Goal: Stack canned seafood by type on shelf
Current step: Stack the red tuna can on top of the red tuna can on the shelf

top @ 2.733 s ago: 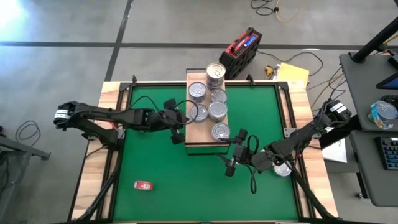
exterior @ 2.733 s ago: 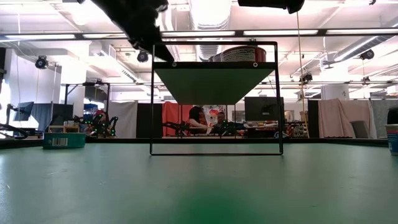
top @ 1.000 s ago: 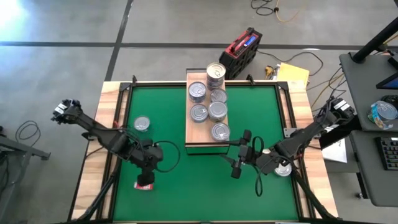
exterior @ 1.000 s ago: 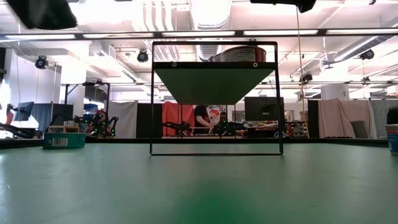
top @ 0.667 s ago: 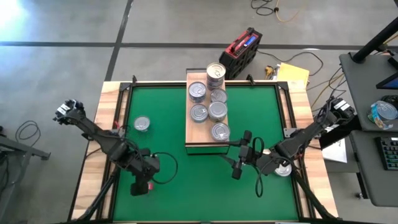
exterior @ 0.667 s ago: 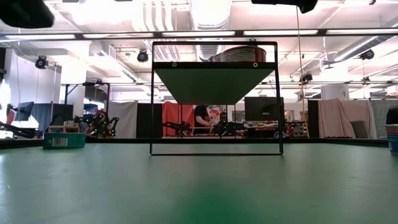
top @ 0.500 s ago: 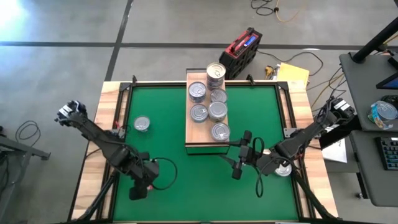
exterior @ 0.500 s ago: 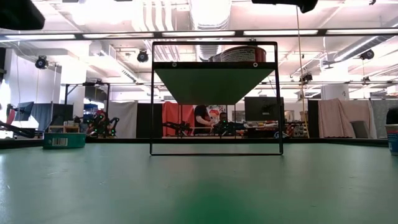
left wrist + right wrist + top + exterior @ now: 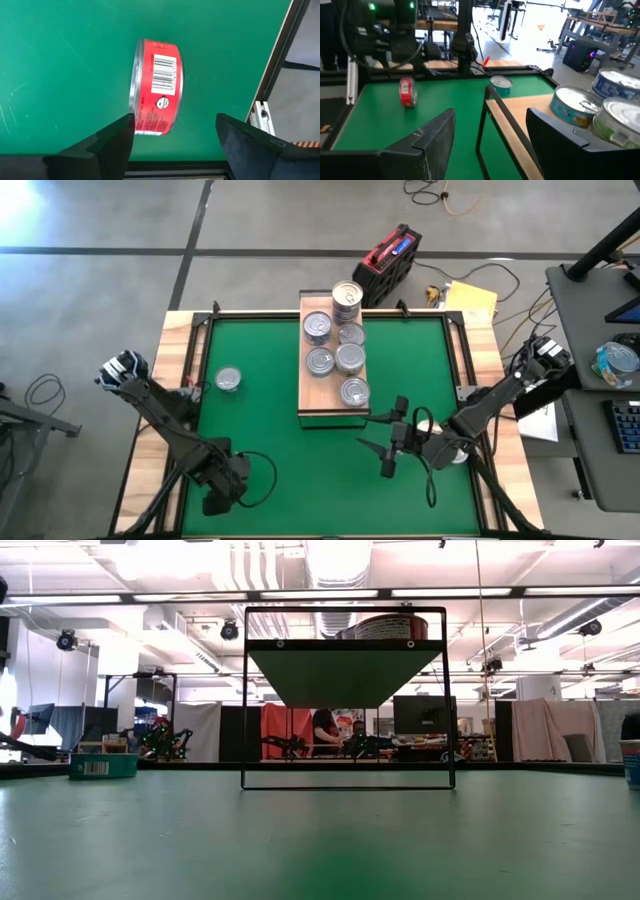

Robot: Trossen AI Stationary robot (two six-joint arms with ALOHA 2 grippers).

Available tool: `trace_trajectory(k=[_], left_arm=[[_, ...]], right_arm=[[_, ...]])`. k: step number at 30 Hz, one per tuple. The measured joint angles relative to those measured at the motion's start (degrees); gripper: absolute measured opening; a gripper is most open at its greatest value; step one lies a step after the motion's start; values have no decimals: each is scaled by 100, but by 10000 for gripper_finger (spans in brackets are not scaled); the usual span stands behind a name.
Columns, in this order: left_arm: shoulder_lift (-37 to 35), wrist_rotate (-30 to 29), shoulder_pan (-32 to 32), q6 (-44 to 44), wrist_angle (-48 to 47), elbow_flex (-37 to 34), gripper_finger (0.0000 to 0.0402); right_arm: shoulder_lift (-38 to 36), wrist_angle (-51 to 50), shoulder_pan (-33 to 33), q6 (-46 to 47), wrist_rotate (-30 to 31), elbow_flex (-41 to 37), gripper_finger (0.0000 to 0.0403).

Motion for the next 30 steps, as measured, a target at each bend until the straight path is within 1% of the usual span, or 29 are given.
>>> trace_trajectory(k=[9,19,30], left_arm=[[92,-105,-134,-3,-12,0,265],[96,-174,-129,-3,-105,0,265],[96,-203,-129,120,-101,0,265]], right_arm=[[0,-116,11,-23,2,127,247],[0,-154,11,14,0,127,238],[0,-174,11,17,-2,127,249]])
